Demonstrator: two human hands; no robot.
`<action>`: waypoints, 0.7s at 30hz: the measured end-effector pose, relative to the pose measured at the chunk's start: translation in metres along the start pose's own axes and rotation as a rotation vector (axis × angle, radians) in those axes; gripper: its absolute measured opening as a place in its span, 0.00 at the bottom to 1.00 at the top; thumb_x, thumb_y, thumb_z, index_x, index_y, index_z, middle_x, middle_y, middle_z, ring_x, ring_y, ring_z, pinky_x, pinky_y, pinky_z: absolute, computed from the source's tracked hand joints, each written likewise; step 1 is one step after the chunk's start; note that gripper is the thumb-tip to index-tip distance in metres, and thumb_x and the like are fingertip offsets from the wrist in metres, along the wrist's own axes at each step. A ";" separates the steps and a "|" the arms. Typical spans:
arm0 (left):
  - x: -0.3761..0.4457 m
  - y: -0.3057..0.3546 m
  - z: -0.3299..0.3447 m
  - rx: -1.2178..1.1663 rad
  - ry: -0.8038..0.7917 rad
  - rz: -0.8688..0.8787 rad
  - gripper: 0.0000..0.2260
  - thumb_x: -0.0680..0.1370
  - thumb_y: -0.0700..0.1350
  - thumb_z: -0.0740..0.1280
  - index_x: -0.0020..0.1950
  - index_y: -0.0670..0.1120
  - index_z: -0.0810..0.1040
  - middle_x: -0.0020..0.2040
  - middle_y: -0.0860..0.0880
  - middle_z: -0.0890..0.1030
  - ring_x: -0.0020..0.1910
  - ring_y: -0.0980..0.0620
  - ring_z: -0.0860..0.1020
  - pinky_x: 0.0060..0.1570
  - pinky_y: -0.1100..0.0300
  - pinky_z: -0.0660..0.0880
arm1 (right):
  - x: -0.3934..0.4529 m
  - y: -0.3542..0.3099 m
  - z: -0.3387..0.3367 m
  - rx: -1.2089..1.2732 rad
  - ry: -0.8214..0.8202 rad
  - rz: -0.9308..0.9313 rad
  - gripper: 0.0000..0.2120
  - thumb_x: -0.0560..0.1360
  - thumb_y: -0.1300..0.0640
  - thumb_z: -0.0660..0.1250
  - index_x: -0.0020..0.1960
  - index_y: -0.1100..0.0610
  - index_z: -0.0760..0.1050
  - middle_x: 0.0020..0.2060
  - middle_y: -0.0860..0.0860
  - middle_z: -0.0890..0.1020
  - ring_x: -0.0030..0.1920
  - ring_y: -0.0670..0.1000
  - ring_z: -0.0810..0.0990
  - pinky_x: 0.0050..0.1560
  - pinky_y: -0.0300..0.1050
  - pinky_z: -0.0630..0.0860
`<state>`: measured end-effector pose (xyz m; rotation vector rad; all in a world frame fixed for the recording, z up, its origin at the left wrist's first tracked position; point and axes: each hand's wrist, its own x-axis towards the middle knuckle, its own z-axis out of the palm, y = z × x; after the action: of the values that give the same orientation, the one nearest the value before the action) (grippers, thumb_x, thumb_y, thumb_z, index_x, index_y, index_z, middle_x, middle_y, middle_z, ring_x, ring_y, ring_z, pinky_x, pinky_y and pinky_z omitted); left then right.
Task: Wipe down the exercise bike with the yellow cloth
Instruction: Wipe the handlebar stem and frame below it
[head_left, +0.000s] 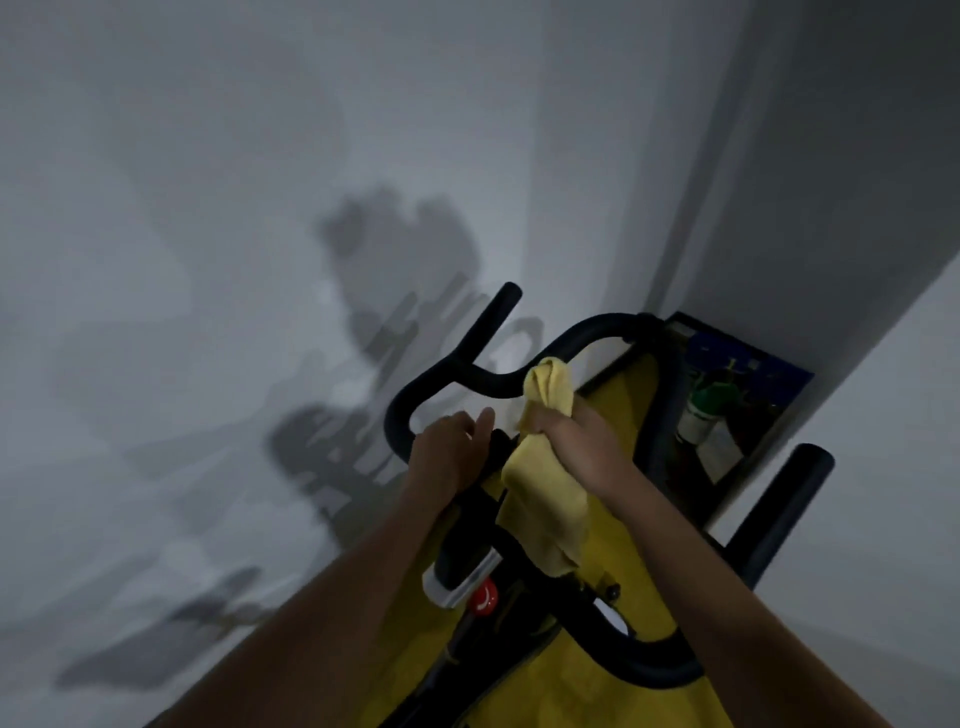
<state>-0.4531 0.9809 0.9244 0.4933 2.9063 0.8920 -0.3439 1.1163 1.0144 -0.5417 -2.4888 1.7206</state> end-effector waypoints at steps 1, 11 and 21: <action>-0.005 -0.002 0.000 -0.002 -0.002 0.016 0.26 0.84 0.60 0.51 0.41 0.44 0.77 0.37 0.47 0.78 0.39 0.47 0.77 0.42 0.55 0.69 | 0.003 0.003 0.008 -0.058 0.000 0.006 0.08 0.78 0.50 0.65 0.48 0.55 0.72 0.42 0.53 0.78 0.41 0.53 0.76 0.39 0.46 0.67; -0.043 0.024 0.018 -0.005 0.238 -0.053 0.25 0.83 0.60 0.49 0.51 0.45 0.79 0.50 0.46 0.81 0.52 0.46 0.78 0.67 0.48 0.65 | -0.013 0.036 0.019 0.040 0.397 -0.152 0.10 0.79 0.51 0.60 0.58 0.53 0.74 0.49 0.52 0.80 0.47 0.52 0.80 0.47 0.51 0.78; -0.050 0.034 0.030 0.045 0.343 -0.133 0.24 0.82 0.61 0.51 0.51 0.44 0.78 0.48 0.47 0.80 0.53 0.46 0.77 0.68 0.50 0.65 | -0.021 0.067 0.049 0.146 0.281 0.144 0.31 0.67 0.35 0.61 0.60 0.57 0.73 0.51 0.54 0.80 0.48 0.57 0.83 0.47 0.60 0.82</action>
<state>-0.3915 1.0074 0.9162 0.1565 3.2224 0.9805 -0.3202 1.0869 0.9381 -0.8978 -2.1606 1.7176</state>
